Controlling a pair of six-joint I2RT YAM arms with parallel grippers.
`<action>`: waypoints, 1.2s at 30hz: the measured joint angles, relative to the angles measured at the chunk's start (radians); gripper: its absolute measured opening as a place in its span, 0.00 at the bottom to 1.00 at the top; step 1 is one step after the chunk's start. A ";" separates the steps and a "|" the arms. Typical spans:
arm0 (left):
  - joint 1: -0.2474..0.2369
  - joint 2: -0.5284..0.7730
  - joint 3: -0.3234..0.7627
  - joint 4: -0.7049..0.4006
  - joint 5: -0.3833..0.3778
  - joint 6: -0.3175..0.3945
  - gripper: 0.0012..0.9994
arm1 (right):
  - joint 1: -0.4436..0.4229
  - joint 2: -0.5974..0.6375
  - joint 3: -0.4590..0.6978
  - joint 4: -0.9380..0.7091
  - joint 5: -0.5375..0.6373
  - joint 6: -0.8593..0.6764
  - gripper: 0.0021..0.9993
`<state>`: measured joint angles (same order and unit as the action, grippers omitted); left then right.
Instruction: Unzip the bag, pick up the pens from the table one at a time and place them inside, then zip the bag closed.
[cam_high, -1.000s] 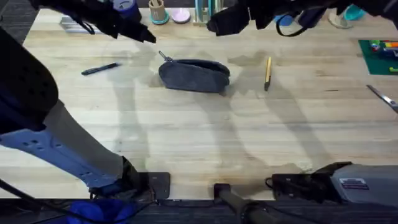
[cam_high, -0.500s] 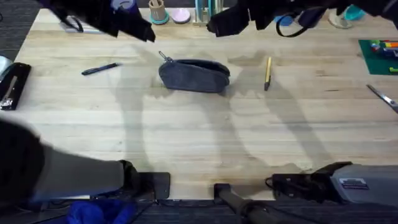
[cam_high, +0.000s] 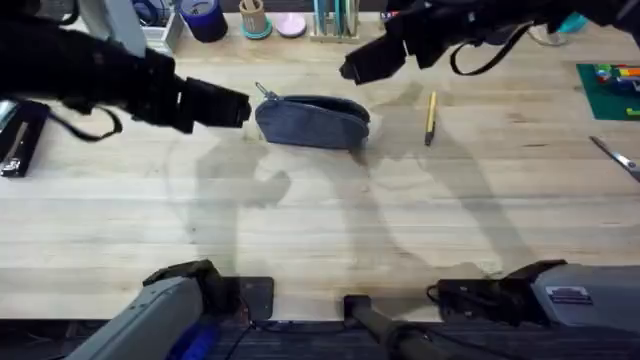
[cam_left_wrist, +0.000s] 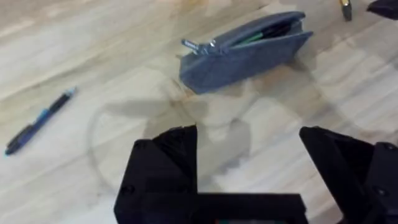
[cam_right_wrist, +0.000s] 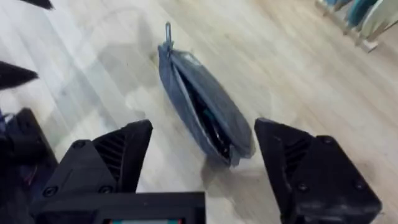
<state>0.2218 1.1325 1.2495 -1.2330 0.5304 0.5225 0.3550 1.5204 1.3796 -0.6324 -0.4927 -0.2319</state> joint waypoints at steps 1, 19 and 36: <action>0.000 -0.016 0.000 -0.017 -0.002 -0.005 1.00 | 0.000 0.000 0.000 -0.015 0.000 -0.010 1.00; 0.000 -0.060 -0.002 -0.065 -0.008 0.019 1.00 | 0.000 0.000 0.000 -0.155 0.003 -0.212 0.03; 0.000 -0.060 -0.002 -0.065 -0.008 0.020 1.00 | 0.000 0.000 0.000 -0.156 0.007 -0.536 0.03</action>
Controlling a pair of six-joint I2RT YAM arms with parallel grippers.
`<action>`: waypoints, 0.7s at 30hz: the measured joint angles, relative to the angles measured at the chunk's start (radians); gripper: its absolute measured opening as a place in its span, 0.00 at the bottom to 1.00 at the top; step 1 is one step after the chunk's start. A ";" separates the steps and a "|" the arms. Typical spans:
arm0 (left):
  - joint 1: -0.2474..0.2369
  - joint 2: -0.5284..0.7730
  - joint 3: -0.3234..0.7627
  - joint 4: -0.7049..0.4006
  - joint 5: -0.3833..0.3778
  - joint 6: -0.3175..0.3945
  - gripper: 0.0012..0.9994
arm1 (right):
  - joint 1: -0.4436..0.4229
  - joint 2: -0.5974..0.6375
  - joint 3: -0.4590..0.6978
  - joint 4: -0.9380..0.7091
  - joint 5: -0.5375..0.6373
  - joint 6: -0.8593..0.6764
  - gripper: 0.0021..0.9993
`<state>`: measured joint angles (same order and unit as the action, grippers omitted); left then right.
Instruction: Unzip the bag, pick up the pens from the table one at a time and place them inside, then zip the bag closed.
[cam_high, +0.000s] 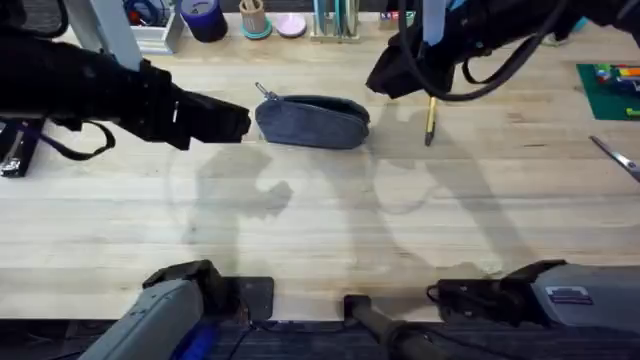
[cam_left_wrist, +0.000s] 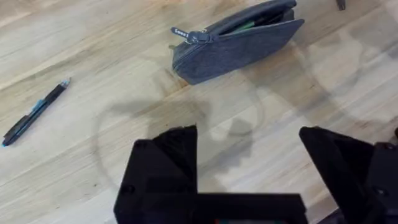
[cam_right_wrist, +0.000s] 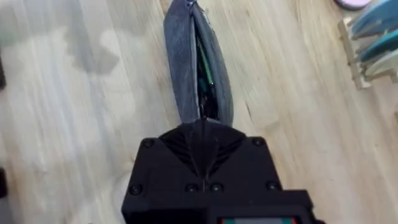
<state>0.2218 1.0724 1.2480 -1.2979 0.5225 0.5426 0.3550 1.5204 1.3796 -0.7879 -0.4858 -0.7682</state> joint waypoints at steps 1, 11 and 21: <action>0.000 0.000 0.000 0.000 0.000 0.000 1.00 | 0.000 0.000 0.000 0.000 0.000 -0.016 0.03; 0.000 0.000 0.000 0.000 0.000 0.000 1.00 | 0.000 0.002 0.000 0.038 0.000 -0.079 0.03; 0.000 0.000 0.000 0.000 0.000 0.000 1.00 | 0.002 0.058 0.000 0.055 0.000 -0.094 0.03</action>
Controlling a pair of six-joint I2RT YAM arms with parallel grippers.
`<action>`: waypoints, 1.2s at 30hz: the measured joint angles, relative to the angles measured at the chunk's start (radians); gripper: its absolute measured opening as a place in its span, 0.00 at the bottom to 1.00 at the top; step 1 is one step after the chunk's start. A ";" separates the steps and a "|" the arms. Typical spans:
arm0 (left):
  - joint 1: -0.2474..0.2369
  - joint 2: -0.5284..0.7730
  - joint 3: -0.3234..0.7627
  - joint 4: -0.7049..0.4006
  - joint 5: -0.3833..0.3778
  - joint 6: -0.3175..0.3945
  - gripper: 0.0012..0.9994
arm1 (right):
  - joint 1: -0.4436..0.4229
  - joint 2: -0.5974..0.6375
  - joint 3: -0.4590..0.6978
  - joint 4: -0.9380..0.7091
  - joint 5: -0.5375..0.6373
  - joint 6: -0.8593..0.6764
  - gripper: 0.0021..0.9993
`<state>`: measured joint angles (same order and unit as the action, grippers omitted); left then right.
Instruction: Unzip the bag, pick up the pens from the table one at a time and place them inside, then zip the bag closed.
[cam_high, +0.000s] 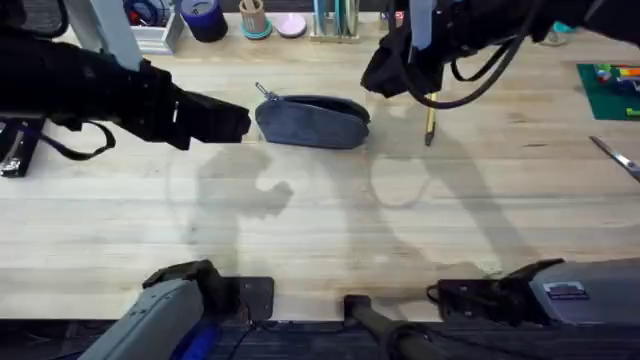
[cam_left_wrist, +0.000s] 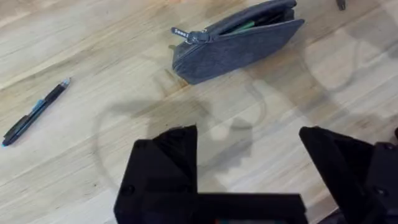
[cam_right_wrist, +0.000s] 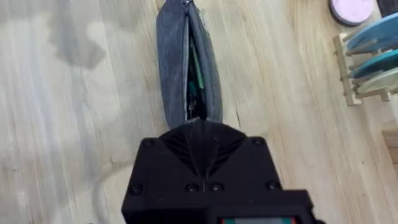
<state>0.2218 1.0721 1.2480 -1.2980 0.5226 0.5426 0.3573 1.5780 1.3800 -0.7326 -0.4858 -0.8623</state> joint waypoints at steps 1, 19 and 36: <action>0.000 0.000 0.000 0.000 0.000 0.000 1.00 | 0.001 0.004 0.000 0.000 0.000 -0.002 0.03; 0.000 0.000 0.000 0.000 0.000 0.000 1.00 | 0.018 0.119 0.000 0.050 0.000 -0.007 0.03; 0.000 0.000 0.000 0.000 0.000 0.000 1.00 | 0.036 0.185 0.003 0.051 0.000 -0.010 0.03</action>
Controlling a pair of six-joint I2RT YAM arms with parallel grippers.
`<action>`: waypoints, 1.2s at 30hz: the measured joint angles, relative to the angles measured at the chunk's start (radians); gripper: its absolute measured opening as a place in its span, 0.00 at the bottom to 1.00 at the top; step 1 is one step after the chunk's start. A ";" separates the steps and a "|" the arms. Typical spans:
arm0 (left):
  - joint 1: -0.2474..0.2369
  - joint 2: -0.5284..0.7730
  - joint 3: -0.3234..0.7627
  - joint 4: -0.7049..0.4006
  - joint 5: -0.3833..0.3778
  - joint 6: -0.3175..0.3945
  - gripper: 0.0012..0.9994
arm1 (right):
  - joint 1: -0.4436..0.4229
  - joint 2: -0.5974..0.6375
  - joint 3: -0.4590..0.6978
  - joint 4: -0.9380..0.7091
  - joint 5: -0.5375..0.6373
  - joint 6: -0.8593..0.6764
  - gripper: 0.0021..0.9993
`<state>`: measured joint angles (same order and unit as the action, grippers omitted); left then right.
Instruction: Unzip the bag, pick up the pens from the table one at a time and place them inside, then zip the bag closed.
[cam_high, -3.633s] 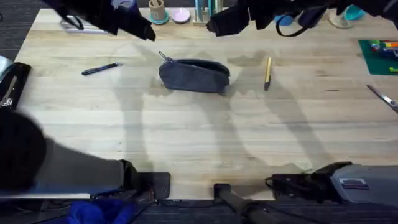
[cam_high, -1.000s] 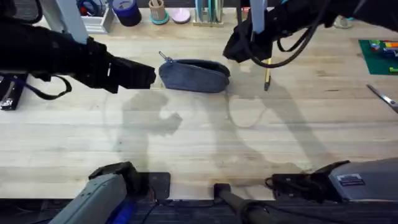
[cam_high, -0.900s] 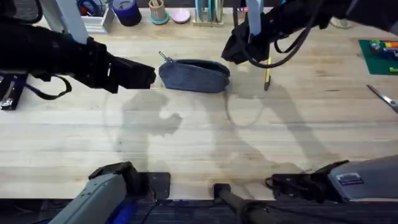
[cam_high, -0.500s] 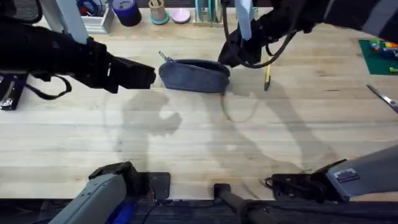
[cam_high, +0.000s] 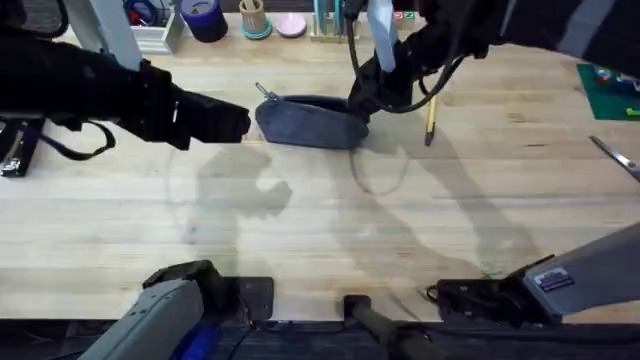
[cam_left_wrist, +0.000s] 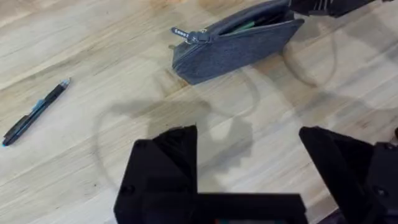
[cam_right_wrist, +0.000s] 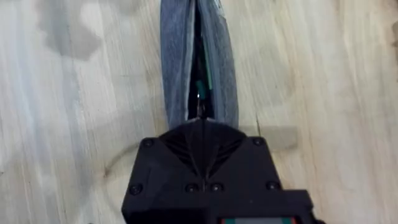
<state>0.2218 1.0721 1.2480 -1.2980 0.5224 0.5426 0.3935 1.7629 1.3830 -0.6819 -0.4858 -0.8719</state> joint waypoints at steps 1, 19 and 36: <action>0.000 0.000 0.000 0.000 0.000 0.000 1.00 | 0.001 0.007 0.000 0.000 0.000 0.000 0.03; 0.000 0.000 0.000 0.000 0.000 0.000 1.00 | 0.014 0.099 0.007 0.012 -0.003 0.000 0.03; 0.000 0.000 0.000 0.000 0.000 0.000 1.00 | 0.019 0.144 0.010 0.042 -0.008 0.000 0.03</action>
<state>0.2218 1.0721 1.2480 -1.2980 0.5224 0.5426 0.4127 1.9070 1.3926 -0.6399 -0.4938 -0.8722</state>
